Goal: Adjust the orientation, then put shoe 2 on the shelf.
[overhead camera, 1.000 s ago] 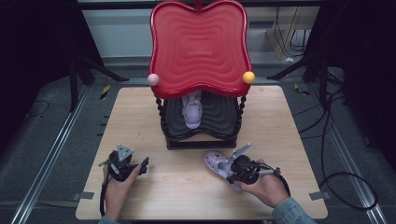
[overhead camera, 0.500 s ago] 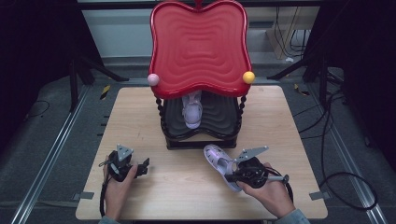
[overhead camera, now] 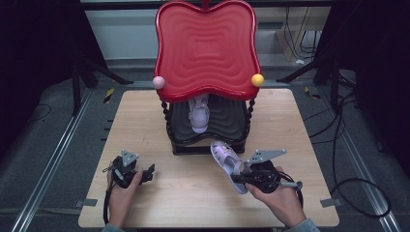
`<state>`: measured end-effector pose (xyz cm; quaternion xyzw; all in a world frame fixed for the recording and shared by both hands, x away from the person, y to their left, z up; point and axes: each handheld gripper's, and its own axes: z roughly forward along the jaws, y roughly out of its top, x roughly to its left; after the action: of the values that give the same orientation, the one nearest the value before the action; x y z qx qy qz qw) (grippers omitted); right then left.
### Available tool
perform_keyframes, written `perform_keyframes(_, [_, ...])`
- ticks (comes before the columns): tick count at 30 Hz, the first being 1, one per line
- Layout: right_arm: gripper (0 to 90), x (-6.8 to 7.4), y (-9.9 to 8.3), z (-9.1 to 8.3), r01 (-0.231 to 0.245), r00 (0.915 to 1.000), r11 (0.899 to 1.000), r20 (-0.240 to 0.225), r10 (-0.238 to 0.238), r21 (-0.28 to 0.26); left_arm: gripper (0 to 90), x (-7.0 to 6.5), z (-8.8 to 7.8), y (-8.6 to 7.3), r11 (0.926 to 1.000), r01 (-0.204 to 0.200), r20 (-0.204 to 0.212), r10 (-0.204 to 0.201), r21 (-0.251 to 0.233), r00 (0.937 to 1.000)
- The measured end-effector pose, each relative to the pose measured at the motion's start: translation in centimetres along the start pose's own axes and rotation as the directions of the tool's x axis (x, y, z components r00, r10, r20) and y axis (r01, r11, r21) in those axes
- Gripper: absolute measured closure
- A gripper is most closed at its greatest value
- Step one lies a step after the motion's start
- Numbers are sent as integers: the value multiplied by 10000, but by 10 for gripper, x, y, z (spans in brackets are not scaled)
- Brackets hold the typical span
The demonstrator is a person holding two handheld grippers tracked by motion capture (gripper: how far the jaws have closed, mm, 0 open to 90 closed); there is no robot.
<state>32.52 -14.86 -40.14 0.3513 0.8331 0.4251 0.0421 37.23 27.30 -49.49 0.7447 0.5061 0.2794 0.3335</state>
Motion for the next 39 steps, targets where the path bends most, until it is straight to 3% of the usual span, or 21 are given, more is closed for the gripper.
perform_keyframes(6, [865, 2, 9, -4, 42, 10000, 9993, -31, -43, -384, 48, 1, 0, 0, 10000, -20, -8, 20, 22, 10000])
perform_keyframes(16, [864, 0, 25, -6, -300, 9994, 9924, 154, 321, -1197, 48, 1, -1, 0, 10000, -34, -27, 34, 30, 10000])
perform_keyframes(28, [862, 4, 39, 2, -561, 9958, 9704, 570, 714, -2350, 49, 1, -1, 0, 10000, -14, -40, 14, 2, 10000])
perform_keyframes(39, [863, 10, 50, 15, -251, 9835, 9455, 1615, 816, -3246, 51, 0, -1, 0, 10000, -23, -39, 23, -12, 10000])
